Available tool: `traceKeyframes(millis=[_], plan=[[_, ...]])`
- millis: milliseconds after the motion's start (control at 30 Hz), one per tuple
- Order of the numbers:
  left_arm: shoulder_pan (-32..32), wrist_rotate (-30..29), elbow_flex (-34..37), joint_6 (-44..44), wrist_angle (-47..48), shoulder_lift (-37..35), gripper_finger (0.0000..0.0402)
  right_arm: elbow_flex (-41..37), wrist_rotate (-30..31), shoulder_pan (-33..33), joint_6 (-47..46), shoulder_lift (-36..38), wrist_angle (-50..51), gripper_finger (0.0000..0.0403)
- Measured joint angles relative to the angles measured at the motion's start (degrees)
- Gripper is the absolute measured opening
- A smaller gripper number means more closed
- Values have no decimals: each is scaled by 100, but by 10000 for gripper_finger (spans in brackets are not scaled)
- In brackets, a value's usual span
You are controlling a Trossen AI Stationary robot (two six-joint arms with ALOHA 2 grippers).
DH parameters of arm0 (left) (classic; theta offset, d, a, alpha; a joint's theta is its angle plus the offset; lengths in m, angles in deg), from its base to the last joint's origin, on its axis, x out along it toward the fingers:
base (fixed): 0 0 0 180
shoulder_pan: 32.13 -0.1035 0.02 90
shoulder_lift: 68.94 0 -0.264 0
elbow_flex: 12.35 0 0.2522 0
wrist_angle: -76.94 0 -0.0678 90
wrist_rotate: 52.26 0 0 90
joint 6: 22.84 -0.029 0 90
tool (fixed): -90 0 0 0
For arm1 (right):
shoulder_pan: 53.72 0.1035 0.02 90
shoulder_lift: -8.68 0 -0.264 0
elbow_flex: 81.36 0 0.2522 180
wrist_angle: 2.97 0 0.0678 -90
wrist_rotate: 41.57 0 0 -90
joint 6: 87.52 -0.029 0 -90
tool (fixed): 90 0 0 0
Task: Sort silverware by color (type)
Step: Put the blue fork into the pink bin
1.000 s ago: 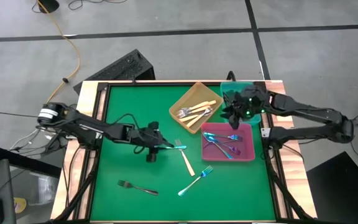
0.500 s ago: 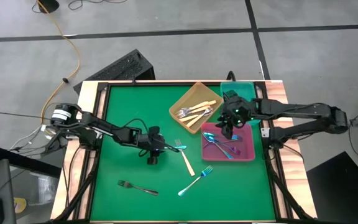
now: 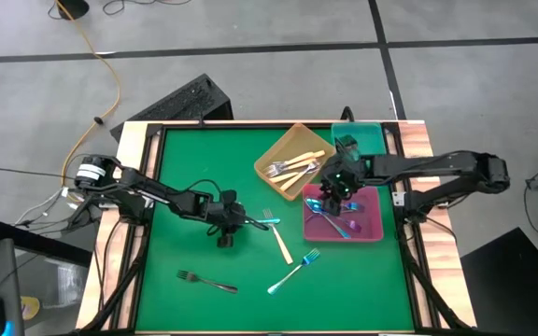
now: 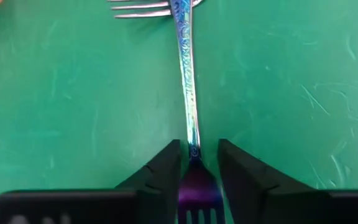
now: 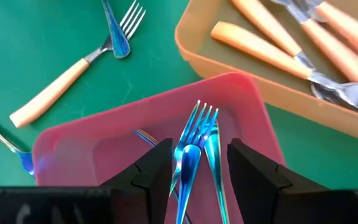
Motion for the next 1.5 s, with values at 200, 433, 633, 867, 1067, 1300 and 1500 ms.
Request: traceKeyframes(millis=[200, 433, 633, 867, 1067, 1300, 1500], plan=[[2, -112, 9, -175, 57, 0, 13, 0, -2, 146, 4, -217, -122, 175], [4, -395, 26, -247, -131, 6, 4, -2, -2, 334, 3, -94, -117, 175], [51, -324, 57, -150, -333, -273, 3, -2, 0, 527, 74, 189, -474, 175], [248, -602, 56, -115, -868, -1075, 3, -2, 511, 901, 580, 660, -1315, 175], [424, -712, 721, -343, -3073, -1776, 2, -2, 1035, 1403, 1174, 916, -2206, 175], [420, -675, 1316, -656, -5672, -1956, 2, -2, 1176, 1722, 1573, 649, -3641, 175], [417, -391, 1307, -789, -6213, -1947, 2, -5, 1152, 1747, 1992, -93, -5186, 175]])
